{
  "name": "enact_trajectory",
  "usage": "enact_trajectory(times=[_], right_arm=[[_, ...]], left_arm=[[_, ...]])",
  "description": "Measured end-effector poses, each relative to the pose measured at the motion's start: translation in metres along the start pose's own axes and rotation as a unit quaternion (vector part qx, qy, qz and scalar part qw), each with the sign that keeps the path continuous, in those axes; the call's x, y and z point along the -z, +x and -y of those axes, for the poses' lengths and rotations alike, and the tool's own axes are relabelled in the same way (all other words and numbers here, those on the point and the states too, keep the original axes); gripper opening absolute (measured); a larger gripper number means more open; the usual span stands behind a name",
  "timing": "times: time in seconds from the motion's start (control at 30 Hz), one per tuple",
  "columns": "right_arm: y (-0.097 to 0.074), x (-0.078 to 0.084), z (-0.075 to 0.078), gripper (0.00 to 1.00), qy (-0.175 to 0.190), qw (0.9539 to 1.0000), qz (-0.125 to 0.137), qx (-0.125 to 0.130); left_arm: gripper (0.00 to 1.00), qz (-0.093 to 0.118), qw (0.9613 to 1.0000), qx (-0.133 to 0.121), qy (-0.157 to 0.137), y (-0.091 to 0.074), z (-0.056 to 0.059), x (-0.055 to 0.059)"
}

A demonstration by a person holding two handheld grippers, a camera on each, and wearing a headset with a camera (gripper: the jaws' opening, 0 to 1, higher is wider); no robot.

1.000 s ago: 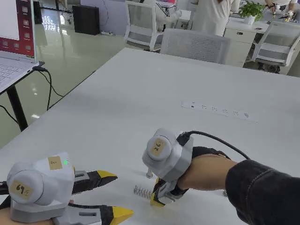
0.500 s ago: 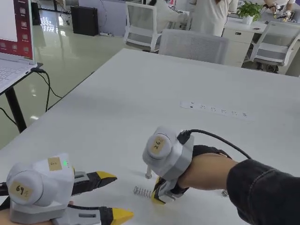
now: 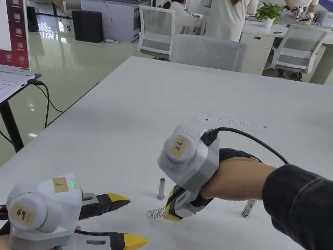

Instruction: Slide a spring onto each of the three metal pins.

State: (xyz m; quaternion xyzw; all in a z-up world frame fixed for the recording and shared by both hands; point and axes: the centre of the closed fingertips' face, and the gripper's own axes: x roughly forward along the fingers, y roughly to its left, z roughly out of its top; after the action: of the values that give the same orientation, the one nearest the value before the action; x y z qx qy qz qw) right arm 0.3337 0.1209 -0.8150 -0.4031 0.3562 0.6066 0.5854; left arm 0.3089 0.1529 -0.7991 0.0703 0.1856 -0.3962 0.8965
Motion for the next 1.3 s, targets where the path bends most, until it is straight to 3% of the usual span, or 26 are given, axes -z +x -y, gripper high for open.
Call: enact_trajectory(times=[0.17,0.43,0.77,1.3], right_arm=[[-0.01,-0.007,-0.005,0.07,-0.007,0.9999,0.009,-0.003],[-0.02,-0.018,-0.021,0.07,-0.024,0.9992,0.016,-0.029],[-0.025,-0.024,-0.034,0.07,-0.029,0.9982,0.015,-0.051],[-0.032,-0.028,-0.043,0.07,-0.032,0.9977,0.011,-0.058]], left_arm=[[0.41,-0.001,0.9999,0.005,0.01,0.002,0.003,-0.003],[0.36,-0.002,0.9995,0.01,0.028,0.003,0.005,-0.005],[0.25,-0.007,0.9983,0.027,0.051,0.005,0.016,-0.005],[0.09,-0.002,0.9969,0.029,0.072,0.004,0.02,-0.008]])
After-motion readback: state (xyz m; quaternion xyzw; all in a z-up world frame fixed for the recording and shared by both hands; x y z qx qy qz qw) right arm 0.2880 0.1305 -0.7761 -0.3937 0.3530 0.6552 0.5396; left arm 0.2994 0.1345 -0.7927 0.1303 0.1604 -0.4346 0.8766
